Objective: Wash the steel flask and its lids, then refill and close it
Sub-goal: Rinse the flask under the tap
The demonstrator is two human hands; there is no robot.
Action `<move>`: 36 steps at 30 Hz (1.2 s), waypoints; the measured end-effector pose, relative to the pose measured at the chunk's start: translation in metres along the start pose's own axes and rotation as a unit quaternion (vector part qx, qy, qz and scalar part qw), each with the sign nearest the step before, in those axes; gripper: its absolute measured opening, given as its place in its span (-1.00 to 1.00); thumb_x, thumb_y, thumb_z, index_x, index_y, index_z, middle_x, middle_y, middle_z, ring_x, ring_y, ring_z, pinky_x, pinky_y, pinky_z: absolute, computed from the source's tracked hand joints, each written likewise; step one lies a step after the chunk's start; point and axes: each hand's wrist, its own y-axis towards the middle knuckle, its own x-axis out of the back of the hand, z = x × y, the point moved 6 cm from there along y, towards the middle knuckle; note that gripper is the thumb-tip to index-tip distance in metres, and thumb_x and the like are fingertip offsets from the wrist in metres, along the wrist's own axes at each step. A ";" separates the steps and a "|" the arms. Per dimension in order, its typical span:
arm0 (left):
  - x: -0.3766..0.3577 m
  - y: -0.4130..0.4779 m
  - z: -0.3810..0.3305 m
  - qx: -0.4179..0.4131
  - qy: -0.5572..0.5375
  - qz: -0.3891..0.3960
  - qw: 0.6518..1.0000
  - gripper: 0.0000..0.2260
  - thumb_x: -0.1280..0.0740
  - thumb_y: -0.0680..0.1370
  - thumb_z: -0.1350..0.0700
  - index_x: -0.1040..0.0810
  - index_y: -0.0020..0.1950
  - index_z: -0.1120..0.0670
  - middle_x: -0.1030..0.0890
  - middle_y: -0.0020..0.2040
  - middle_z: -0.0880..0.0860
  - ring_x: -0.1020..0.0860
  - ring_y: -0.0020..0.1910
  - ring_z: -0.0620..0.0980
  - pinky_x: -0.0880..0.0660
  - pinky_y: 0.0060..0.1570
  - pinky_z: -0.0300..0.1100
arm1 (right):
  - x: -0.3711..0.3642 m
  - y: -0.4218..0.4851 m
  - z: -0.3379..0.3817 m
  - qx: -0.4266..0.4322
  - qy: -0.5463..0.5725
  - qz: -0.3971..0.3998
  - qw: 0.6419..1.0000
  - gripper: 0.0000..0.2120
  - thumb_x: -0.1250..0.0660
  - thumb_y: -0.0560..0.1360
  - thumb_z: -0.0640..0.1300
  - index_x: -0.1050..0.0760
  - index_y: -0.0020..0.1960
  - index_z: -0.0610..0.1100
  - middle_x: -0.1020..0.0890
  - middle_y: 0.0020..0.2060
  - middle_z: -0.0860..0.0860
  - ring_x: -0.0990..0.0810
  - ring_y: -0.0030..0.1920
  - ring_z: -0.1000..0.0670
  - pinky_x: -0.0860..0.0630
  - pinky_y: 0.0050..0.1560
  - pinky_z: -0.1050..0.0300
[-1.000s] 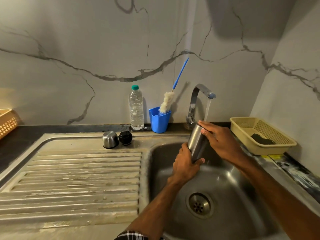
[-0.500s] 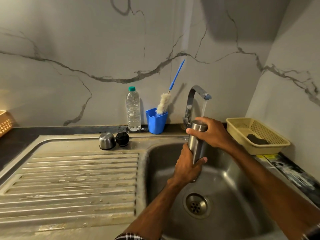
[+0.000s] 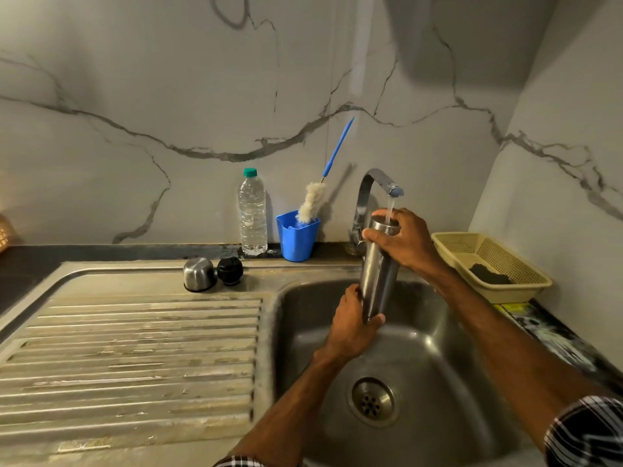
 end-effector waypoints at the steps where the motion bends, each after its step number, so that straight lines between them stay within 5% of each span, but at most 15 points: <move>1: 0.000 0.000 0.001 0.004 0.001 0.000 1.000 -0.37 -0.48 0.50 -0.01 -0.28 0.49 0.00 -0.46 0.36 0.01 -0.50 0.27 -0.05 -0.54 0.27 -0.05 | 0.000 0.000 0.000 0.007 0.003 -0.004 1.000 -0.51 -0.49 0.46 0.05 -0.53 0.33 -0.10 -0.56 0.21 -0.11 -0.52 0.04 0.02 -0.43 0.01 0.21; 8: 0.007 -0.002 0.002 0.026 -0.032 -0.006 0.999 -0.34 -0.52 0.48 -0.01 -0.28 0.47 0.04 -0.49 0.31 -0.01 -0.52 0.24 -0.06 -0.53 0.19 -0.16 | 0.000 -0.003 0.001 0.043 -0.003 -0.050 0.998 -0.62 -0.39 0.53 0.12 -0.58 0.31 0.03 -0.59 0.11 -0.10 -0.56 0.01 0.00 -0.44 0.00 0.22; 14: 0.033 -0.002 -0.005 0.004 -0.122 -0.052 0.991 -0.39 -0.61 0.40 -0.02 -0.45 0.38 -0.01 -0.56 0.16 -0.13 -0.60 0.10 -0.14 -0.58 0.01 -0.32 | 0.029 -0.007 -0.017 -0.045 0.084 -0.155 0.983 -0.70 -0.37 0.55 0.11 -0.62 0.16 -0.05 -0.62 0.05 -0.05 -0.59 -0.16 0.10 -0.56 -0.21 0.25; 19: 0.054 -0.004 -0.007 0.038 -0.316 -0.098 0.943 -0.38 -0.61 0.39 0.04 -0.45 0.38 0.02 -0.61 0.21 0.06 -0.69 0.03 -0.06 -0.65 -0.07 -0.19 | 0.045 -0.026 -0.050 -0.198 0.242 -0.164 0.936 -0.63 -0.33 0.55 0.19 -0.55 0.22 -0.02 -0.59 0.11 -0.12 -0.60 0.08 -0.11 -0.64 0.08 -0.14; 24: 0.052 -0.005 -0.005 0.106 -0.489 -0.103 0.860 -0.30 -0.60 0.32 -0.04 -0.46 0.39 0.11 -0.61 0.28 0.18 -0.64 0.21 0.13 -0.59 0.23 0.14 | 0.031 -0.067 -0.068 -0.269 0.356 -0.040 0.894 -0.53 -0.40 0.51 0.15 -0.43 0.26 -0.12 -0.53 0.13 -0.15 -0.61 0.08 -0.17 -0.69 -0.16 -0.11; 27: 0.051 -0.005 -0.005 0.128 -0.540 -0.089 0.827 -0.40 -0.53 0.38 0.03 -0.43 0.37 0.10 -0.59 0.29 0.20 -0.59 0.27 0.18 -0.55 0.25 0.19 | 0.025 -0.089 -0.081 -0.270 0.222 0.094 0.932 -0.40 -0.46 0.38 0.31 -0.55 0.23 -0.09 -0.61 0.12 -0.17 -0.66 0.06 -0.16 -0.68 -0.06 -0.12; 31: 0.040 -0.006 -0.007 0.153 -0.485 -0.062 0.859 -0.24 -0.56 0.34 -0.03 -0.35 0.47 0.08 -0.56 0.29 0.19 -0.58 0.25 0.18 -0.57 0.22 0.21 | 0.003 -0.111 -0.084 -0.228 -0.004 0.292 0.929 -0.16 -0.40 0.13 0.57 -0.56 0.13 -0.04 -0.70 -0.03 -0.05 -0.71 -0.07 -0.06 -0.67 0.02 -0.05; 33: 0.031 -0.008 -0.008 0.161 -0.458 -0.046 0.873 -0.23 -0.57 0.35 -0.03 -0.31 0.48 0.05 -0.56 0.26 0.15 -0.60 0.20 0.15 -0.59 0.19 0.16 | -0.014 -0.113 -0.083 -0.205 -0.068 0.300 0.929 -0.08 -0.50 0.01 0.53 -0.41 0.20 0.06 -0.62 0.08 0.00 -0.64 -0.01 0.01 -0.63 0.06 0.00; 36: 0.023 -0.006 -0.008 0.151 -0.407 -0.030 0.900 -0.41 -0.53 0.47 0.03 -0.33 0.41 -0.01 -0.55 0.18 0.06 -0.61 0.13 0.06 -0.61 0.16 0.08 | -0.037 -0.110 -0.084 -0.155 -0.095 0.237 0.954 -0.07 -0.63 0.12 0.24 -0.35 0.38 0.03 -0.56 0.20 -0.01 -0.57 0.08 0.03 -0.59 0.14 0.01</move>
